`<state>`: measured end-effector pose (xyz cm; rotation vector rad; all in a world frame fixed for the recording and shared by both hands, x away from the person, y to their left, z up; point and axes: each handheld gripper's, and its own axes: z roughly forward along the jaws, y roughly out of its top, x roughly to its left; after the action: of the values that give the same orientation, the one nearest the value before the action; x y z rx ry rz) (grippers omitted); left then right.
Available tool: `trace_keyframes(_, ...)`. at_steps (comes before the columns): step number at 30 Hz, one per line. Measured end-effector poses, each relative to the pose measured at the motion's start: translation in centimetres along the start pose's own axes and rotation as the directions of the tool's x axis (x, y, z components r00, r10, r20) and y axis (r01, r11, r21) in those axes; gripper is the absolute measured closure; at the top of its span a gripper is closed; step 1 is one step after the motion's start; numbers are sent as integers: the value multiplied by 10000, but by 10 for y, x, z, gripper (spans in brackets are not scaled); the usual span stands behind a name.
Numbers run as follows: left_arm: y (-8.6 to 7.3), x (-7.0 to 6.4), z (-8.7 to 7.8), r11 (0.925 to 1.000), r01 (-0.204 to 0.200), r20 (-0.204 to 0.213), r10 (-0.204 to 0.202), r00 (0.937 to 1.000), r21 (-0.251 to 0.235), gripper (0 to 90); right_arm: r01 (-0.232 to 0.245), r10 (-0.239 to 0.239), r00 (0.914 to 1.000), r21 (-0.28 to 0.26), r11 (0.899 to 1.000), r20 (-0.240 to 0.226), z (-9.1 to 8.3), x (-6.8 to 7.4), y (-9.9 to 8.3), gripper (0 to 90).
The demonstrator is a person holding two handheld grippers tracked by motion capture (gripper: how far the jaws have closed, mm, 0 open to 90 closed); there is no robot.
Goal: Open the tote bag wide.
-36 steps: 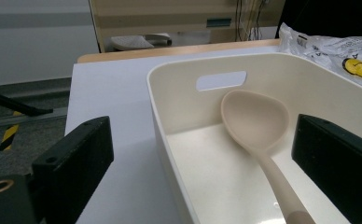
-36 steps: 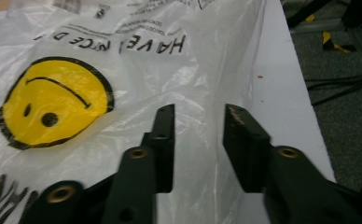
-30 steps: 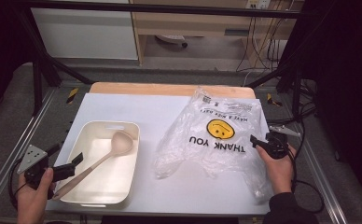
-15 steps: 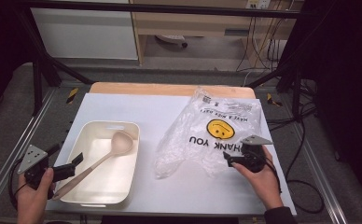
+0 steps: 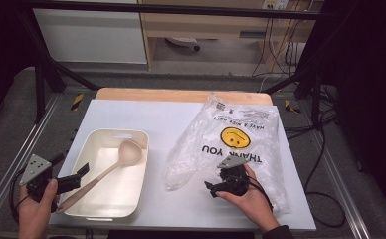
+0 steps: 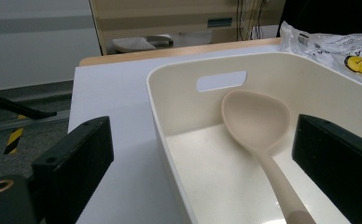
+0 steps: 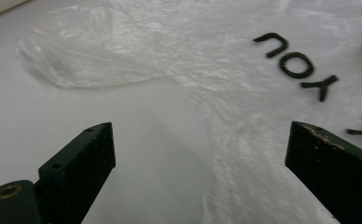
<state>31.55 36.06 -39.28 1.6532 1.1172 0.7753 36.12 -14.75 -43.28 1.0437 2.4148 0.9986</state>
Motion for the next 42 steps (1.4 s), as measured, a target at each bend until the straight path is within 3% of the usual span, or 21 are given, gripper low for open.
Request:
trace_keyframes(10,0,0,0,10000,-18,22,18,10000,-13,49,744,-738,9929,37,9972,-928,26,37,18,79)
trace_keyframes(17,0,0,0,10000,9,45,-9,10000,1,49,1067,-1070,9870,-87,9943,-1200,40,53,30,72)
trace_keyframes(23,0,0,-1,10000,-37,17,37,10000,8,49,912,-965,9801,-384,9951,-1736,50,67,45,75)
trace_keyframes(29,0,0,0,10000,-20,68,20,10000,27,49,1269,-1256,9769,-36,9919,-1728,66,76,45,89)
trace_keyframes(36,0,1,-1,10000,-36,21,36,10000,-6,49,1516,-1479,9769,128,9884,-1541,74,79,43,219)
trace_keyframes(40,0,1,0,10000,-40,23,40,10000,6,49,1412,-1400,9762,-50,9900,-1655,72,76,44,416)
trace_keyframes(42,0,1,0,10000,-45,25,45,10000,13,49,1295,-1298,9776,-127,9915,-1657,72,74,45,555)
